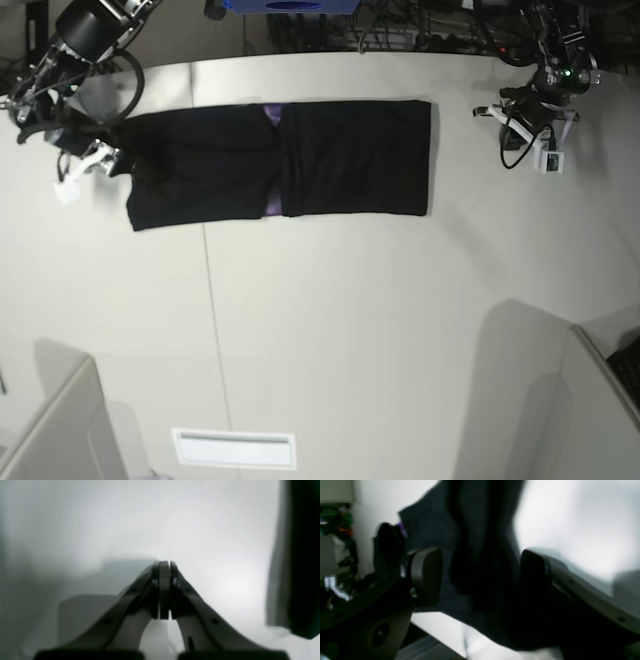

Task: Fold the T-shirt properly
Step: 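Grasp both ends of the shortened strip with both grippers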

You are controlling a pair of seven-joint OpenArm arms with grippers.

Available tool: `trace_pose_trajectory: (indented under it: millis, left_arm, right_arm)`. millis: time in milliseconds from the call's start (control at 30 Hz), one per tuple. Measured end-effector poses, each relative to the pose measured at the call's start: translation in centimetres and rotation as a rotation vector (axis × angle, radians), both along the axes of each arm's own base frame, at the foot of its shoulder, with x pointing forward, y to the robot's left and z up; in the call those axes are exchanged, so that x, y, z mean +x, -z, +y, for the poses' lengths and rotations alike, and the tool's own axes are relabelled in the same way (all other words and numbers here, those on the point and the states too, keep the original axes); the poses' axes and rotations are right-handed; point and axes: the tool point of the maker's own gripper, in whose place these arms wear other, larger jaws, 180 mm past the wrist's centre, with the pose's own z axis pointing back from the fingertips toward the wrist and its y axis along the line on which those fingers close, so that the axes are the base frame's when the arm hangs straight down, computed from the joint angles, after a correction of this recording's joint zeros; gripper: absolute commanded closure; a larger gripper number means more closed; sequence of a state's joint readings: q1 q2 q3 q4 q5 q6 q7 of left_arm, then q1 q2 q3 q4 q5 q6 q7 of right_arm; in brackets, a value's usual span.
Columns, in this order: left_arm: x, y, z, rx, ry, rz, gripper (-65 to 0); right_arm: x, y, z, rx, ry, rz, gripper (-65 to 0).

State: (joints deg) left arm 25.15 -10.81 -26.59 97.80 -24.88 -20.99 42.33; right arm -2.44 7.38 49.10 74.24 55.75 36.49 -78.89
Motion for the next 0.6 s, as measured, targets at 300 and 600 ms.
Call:
trace_pose_trajectory:
  millis: [300, 600]
  left_arm:
    - [1.5, 0.4, -5.0, -0.104, 0.039, -0.039, 0.0]
    - [3.3, 0.6, -8.6, -0.145, 0.061, -0.037, 0.0]
  right_arm:
    - [-0.1, 0.1, 0.3, 0.021, 0.016, 0.023, -45.9]
    - [0.1, 0.2, 2.2, 0.036, -0.050, 0.023, -45.9]
